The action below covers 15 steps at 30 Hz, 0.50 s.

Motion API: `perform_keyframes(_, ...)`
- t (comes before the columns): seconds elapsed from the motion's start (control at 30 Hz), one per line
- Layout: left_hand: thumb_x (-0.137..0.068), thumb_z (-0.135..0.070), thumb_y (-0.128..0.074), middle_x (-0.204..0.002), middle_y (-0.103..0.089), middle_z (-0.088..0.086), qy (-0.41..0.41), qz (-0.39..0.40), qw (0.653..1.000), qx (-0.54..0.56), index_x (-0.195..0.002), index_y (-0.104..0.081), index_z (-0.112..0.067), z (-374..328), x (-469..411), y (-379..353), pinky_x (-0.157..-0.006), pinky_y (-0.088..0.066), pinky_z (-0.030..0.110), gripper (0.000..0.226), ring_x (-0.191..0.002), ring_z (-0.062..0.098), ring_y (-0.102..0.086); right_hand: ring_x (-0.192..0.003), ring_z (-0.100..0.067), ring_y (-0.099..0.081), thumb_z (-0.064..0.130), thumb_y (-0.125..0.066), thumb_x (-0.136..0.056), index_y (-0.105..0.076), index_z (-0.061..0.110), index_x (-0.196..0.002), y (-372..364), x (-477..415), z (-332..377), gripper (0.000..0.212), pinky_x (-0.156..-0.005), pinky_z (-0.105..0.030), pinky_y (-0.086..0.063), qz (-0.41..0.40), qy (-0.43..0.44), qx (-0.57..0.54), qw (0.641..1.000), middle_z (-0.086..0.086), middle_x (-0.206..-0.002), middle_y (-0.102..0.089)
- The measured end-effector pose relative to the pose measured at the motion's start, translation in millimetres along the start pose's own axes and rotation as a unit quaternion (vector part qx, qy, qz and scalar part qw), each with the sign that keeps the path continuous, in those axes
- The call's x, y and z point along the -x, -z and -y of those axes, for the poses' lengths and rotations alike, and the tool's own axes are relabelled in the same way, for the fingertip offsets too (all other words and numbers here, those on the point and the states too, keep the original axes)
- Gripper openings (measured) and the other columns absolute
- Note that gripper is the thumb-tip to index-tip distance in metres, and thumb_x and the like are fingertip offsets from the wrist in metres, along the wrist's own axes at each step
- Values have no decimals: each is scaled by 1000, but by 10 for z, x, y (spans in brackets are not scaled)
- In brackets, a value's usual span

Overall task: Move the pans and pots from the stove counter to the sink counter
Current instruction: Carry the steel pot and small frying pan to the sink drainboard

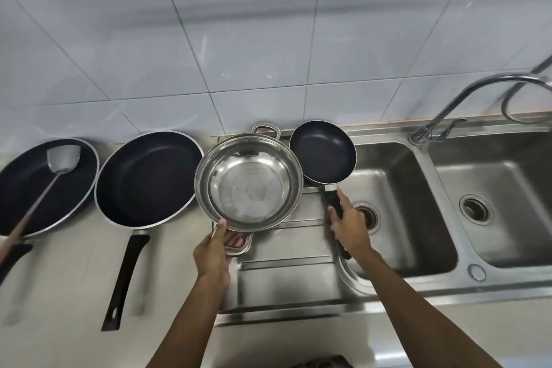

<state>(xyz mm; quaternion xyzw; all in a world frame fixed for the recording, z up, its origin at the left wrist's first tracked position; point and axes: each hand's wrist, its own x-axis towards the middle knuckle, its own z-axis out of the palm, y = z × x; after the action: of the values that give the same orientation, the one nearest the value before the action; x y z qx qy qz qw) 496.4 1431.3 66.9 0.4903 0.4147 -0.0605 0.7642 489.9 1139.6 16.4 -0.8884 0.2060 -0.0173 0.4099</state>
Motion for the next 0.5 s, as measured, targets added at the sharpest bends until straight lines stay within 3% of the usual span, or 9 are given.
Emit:
perform_keyframes(0.17, -96, -20, -67, -105, -74, 25, 5, 27, 1000, 7, -120, -65, 10, -23, 106, -8, -72, -63, 34, 39, -73, 22, -78, -80, -47, -69, 26, -56, -97, -34, 21, -153, 51, -14, -27, 60, -76, -56, -57, 25, 14, -4, 1000, -25, -96, -73)
perform_keyframes(0.33, -100, -22, -61, -100, -76, 25, -21, 25, 999, 20, -119, -63, 13, 122, 336, 53, -62, -64, 29, 40, -78, 25, -79, -103, -39, -67, 25, -61, -95, -40, 19, -151, 119, -2, -62, 60, -88, -42, -53, -5, 63, 29, 998, -17, -115, -73)
perform_keyframes(0.5, -99, -21, -62, -98, -75, 30, -43, -29, 998, 37, -113, -65, 14, 313, 491, 207, -66, -65, 35, 37, -76, 29, -78, -102, -38, -67, 25, -61, -96, -42, 16, -150, 124, -24, -62, 58, -87, -42, -54, 6, 111, 53, 992, -17, -117, -72)
